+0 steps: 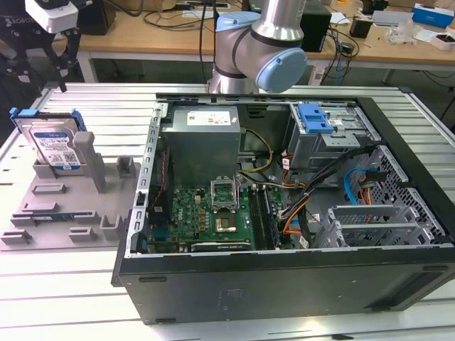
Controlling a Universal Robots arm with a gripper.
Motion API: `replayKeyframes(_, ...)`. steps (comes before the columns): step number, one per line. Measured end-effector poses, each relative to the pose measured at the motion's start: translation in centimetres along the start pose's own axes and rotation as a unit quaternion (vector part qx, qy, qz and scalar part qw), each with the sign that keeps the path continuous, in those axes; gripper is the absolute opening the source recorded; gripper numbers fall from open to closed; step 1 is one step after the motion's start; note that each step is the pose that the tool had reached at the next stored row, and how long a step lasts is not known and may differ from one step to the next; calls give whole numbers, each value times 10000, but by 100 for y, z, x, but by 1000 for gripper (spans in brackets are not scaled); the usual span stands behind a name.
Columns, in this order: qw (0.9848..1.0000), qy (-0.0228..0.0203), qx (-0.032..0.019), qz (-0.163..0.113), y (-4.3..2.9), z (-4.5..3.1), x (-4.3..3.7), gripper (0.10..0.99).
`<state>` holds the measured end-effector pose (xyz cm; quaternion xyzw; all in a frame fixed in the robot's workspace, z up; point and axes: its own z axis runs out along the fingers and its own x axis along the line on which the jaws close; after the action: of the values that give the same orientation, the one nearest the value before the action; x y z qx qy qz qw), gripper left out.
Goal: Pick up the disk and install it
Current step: 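Pick up the disk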
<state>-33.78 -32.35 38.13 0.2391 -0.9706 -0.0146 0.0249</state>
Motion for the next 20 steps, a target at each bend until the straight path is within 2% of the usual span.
replayKeyframes(1, 10000, -1, 5, -88, 0, 3, 0, 475)
replayKeyframes(2, 9998, -1, 13, -198, 0, 6, 0, 475)
replayKeyframes(3, 9996, 0, 17, -285, 0, 8, 0, 541)
replayKeyframes(7, 9977, -1, 43, -672, -1, 15, 0, 541)
replayKeyframes(11, 9949, -29, 80, -1004, -1, 20, -1, 541)
replayKeyframes(12, 9930, -31, 92, -1175, -1, 23, -1, 541)
replayKeyframes(14, 9905, -34, 105, -1368, -1, 27, -1, 541)
replayKeyframes(15, 9879, -35, 115, -1548, -1, 31, -1, 541)
replayKeyframes(19, 9818, -58, 153, -1892, -1, 41, -2, 541)
replayKeyframes(20, 9792, -73, 171, -2018, -2, 44, -2, 541)
